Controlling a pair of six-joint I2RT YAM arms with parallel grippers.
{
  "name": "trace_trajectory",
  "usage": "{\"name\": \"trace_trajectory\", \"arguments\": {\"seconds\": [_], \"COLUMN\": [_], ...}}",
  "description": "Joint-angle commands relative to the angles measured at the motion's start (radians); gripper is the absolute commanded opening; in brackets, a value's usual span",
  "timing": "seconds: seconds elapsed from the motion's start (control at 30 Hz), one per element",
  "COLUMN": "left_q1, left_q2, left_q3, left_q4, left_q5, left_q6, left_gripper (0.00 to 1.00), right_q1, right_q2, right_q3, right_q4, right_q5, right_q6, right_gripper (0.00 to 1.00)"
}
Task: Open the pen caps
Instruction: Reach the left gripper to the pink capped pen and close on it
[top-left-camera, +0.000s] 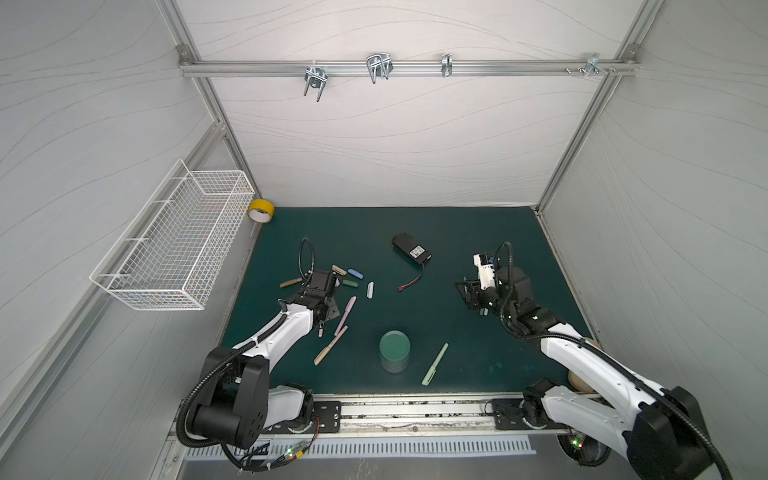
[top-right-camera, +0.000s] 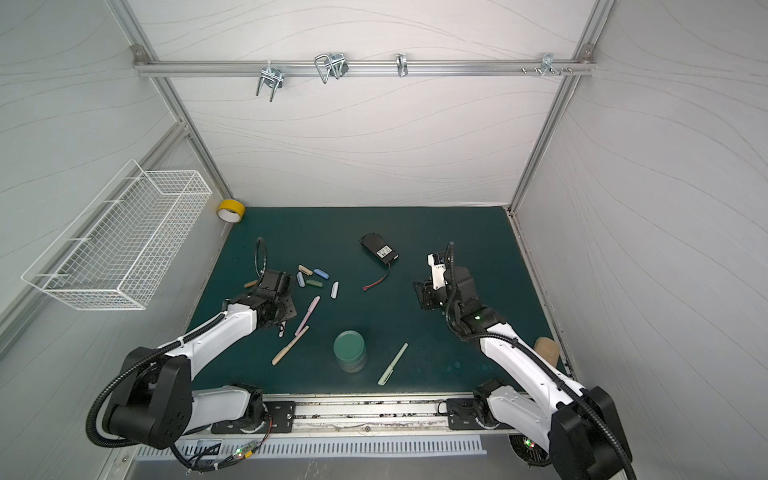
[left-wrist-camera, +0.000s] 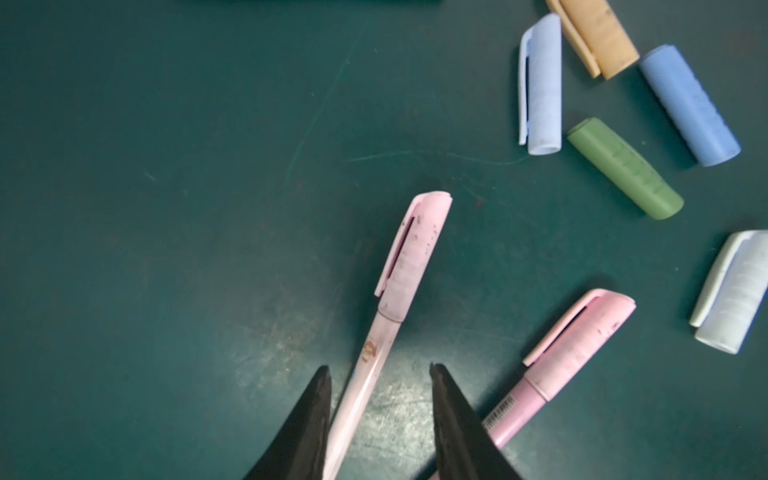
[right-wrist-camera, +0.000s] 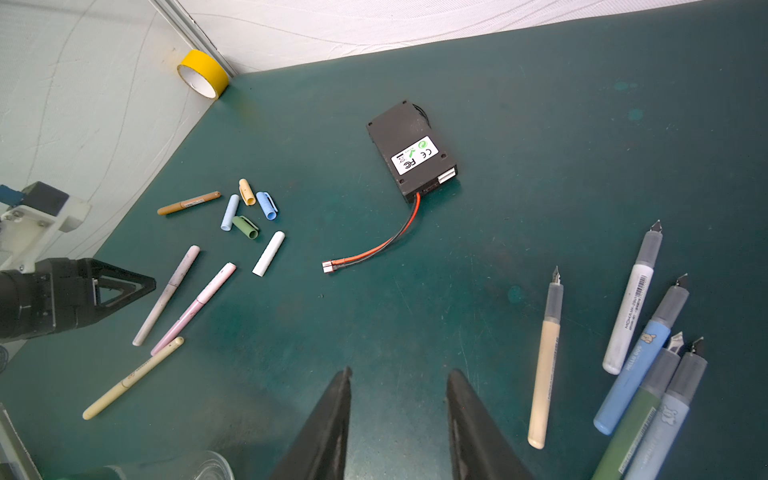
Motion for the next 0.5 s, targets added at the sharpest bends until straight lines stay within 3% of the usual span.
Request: {"name": "trace_trajectory", "arguments": {"seconds": [0.0, 0.47], "left_q1": [0.008, 0.020], "left_q2": [0.021, 0.068], "left_q3": [-0.007, -0.022], "left_q4": [0.018, 0.047], "left_q5": [0.007, 0.056], "left_q6": [-0.002, 0.005], "left_gripper": [0.41, 0.29], "right_q1": [0.005, 0.000], "right_q2": [-0.001, -0.034], "right_q3": [0.003, -0.010], "right_q4": [-0.017, -0.017], "right_q5": [0.004, 0.015], "right_q6": [-0.007, -0.006], "right_gripper": [0.40, 0.41]}}
